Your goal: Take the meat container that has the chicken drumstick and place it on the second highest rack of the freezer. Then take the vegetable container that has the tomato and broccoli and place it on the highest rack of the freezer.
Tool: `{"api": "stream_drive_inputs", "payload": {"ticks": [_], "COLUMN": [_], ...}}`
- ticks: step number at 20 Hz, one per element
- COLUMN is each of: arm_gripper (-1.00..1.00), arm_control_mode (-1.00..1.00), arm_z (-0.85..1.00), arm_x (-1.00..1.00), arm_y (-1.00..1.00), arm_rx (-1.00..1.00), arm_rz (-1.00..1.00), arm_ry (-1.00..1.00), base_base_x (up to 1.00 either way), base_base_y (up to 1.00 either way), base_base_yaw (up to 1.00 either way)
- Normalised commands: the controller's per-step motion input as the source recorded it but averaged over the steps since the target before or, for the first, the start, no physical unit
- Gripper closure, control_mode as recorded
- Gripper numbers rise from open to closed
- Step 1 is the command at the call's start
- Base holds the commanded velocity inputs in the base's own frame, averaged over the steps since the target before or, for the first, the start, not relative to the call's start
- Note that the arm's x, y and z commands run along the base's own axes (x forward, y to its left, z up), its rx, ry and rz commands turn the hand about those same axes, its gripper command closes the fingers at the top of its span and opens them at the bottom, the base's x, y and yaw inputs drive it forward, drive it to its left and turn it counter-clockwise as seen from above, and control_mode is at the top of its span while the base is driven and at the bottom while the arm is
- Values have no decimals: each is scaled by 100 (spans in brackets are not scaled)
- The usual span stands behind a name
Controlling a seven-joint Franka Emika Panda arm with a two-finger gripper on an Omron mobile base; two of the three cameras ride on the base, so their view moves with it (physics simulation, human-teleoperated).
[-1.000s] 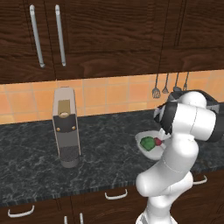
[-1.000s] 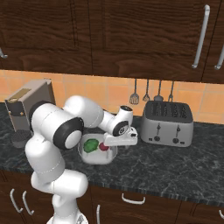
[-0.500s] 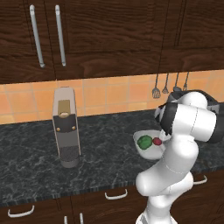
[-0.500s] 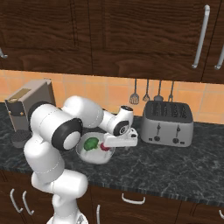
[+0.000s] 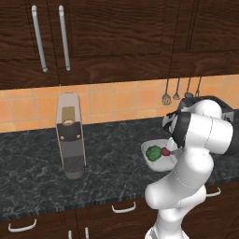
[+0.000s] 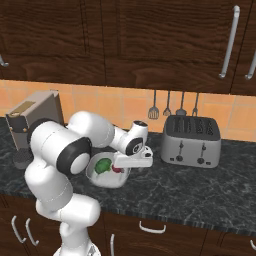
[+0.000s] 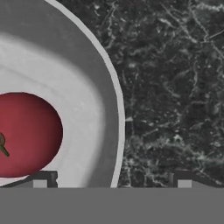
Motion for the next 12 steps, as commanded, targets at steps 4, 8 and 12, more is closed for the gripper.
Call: {"api": "stream_drive_inputs", "payload": {"ticks": [4, 8, 12], "arm_gripper": [-100, -100, 100], "arm_control_mode": [-100, -100, -100], "arm_z": [-13, 0, 0], "arm_x": [-1, 0, 0], "arm_y": [14, 0, 0], "arm_rx": [0, 0, 0], "arm_rz": [0, 0, 0], "arm_ry": [0, 0, 0], "base_base_x": [0, 0, 0], "base_base_y": [0, 0, 0], "base_base_yaw": [0, 0, 0]}}
